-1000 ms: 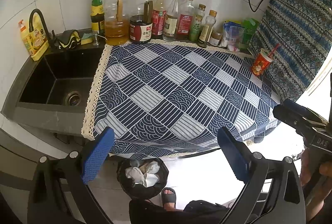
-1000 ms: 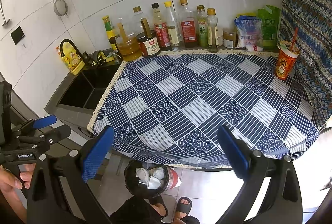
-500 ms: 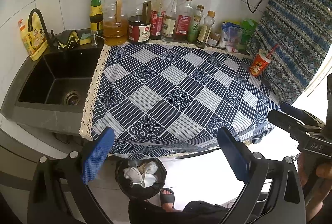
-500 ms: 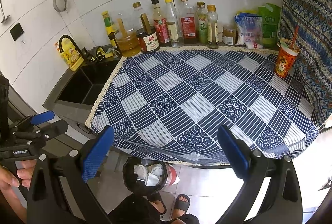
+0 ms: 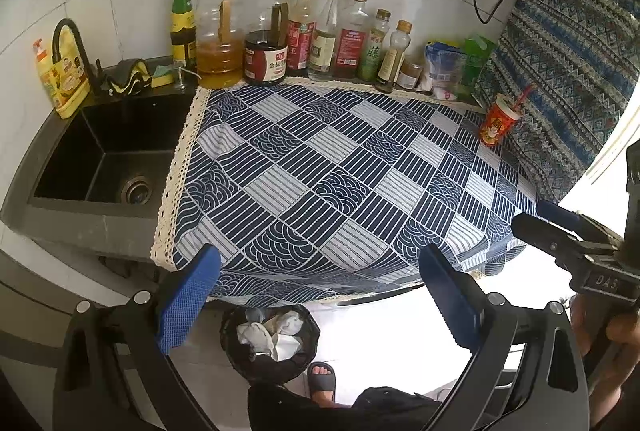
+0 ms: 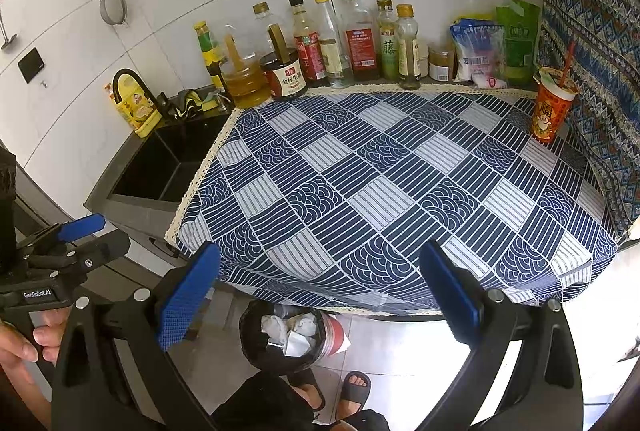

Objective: Collect trash

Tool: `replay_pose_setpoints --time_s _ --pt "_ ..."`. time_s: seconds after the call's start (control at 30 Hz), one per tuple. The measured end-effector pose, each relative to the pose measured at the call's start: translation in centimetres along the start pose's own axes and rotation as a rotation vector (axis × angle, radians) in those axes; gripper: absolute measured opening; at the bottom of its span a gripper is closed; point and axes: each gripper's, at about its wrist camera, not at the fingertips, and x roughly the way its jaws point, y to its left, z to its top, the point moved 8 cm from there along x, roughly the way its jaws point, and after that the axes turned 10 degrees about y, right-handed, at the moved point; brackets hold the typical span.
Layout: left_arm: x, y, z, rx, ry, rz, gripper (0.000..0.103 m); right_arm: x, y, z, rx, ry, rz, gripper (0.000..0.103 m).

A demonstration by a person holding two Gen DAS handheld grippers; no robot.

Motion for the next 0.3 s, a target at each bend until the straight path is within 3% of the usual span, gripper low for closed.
replay_pose_setpoints --time_s 0.3 --pt "0.9 1.9 1.1 -0.014 0.025 -0.013 0.096 1.6 -0.3 0.8 0.046 0.058 -0.007 0.099"
